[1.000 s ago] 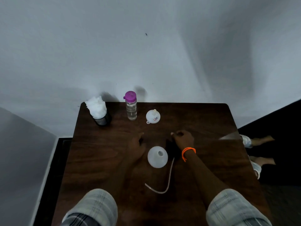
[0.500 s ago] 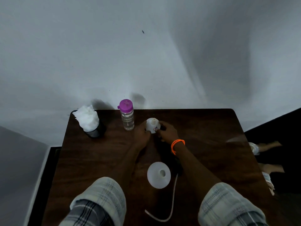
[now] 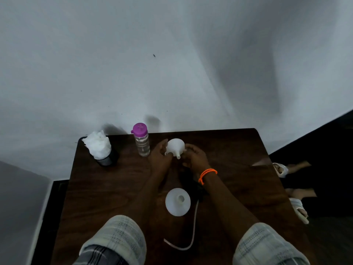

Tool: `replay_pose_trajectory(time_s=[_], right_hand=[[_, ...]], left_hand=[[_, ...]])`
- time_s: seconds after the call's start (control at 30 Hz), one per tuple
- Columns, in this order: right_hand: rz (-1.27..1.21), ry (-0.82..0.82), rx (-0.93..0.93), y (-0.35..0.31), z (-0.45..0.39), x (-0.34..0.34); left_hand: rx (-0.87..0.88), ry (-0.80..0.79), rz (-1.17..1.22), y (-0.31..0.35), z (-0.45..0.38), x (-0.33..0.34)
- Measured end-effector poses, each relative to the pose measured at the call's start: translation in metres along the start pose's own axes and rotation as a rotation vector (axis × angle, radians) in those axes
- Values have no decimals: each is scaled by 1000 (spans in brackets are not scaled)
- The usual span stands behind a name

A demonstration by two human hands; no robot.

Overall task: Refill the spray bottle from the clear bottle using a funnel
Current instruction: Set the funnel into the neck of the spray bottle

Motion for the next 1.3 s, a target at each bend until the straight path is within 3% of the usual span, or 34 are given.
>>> replay_pose_trajectory(time_s=[0.2, 0.33, 0.53, 1.1, 1.3], right_hand=[[-318, 65, 43, -23, 48, -13], [-396, 80, 62, -33, 80, -23], [-304, 114, 86, -34, 110, -33], [-95, 59, -65, -23, 152, -55], [-55, 69, -77, -20, 158, -54]], left_hand=[[48, 63, 67, 38, 34, -17], [56, 113, 139, 56, 60, -34], [11, 142, 247, 71, 97, -55], [-263, -196, 451, 60, 130, -90], [-241, -195, 408, 52, 140, -92]])
Point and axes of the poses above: each hand's wrist, its own z-axis away from the middle knuckle, its own x-axis out of the palm, y = z × x, the point moved 4 cm from there along -z, towards the middle knuckle, and after that the axes turned 7 degrees about y, right-handed, at the moved point
